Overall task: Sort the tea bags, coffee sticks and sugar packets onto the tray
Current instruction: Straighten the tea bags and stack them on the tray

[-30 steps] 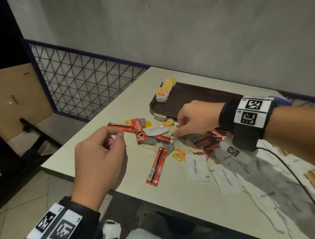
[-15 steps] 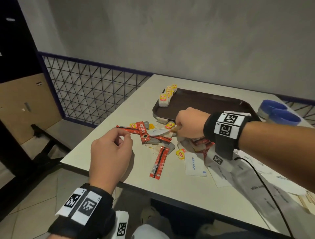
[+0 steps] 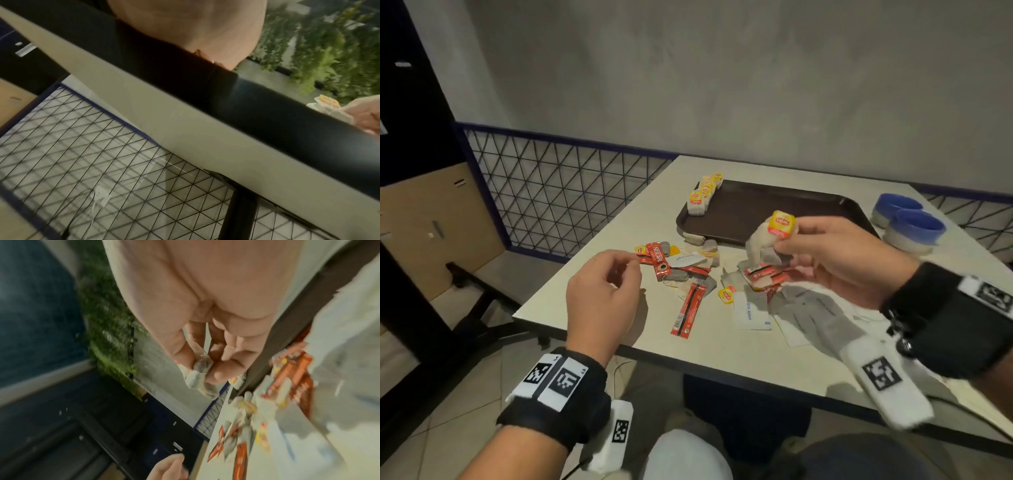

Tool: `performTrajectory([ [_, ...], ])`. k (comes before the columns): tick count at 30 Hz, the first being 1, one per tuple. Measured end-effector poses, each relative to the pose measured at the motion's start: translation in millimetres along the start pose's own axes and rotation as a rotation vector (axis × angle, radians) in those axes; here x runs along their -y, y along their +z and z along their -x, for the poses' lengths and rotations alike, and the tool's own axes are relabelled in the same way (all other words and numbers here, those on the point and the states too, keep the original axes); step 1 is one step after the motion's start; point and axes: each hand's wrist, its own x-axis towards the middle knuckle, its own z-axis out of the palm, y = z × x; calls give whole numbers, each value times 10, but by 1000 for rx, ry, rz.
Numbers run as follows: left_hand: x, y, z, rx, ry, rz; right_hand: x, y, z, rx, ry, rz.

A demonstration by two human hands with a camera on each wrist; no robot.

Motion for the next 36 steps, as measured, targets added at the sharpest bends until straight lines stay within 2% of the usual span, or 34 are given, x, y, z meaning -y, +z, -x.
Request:
performTrajectory([
  [2, -129, 57, 141, 58, 82, 58, -200, 52, 233, 13, 32, -138],
  [3, -214, 118, 242, 119, 69, 141, -315, 103, 325, 20, 46, -187],
  [6, -527, 375, 564, 391, -80, 440, -627, 242, 509, 47, 87, -298],
  [9, -673, 595, 645, 630, -197, 504, -802, 303, 559, 37, 92, -363],
  [11, -697, 636, 610, 709, -245, 478, -849, 314, 537, -9, 70, -387],
  [15, -678, 610, 566, 704, -272, 400, -864, 350, 472, -76, 27, -407],
  [21, -678, 598, 543, 668, -328, 403, -855, 358, 401, -123, 19, -395],
  [26, -620, 625, 474, 648, -444, 527, -907, 332, 428, -143, -38, -453],
  [36, -576, 657, 508, 598, -427, 514, -1027, 269, 408, -121, -147, -461],
])
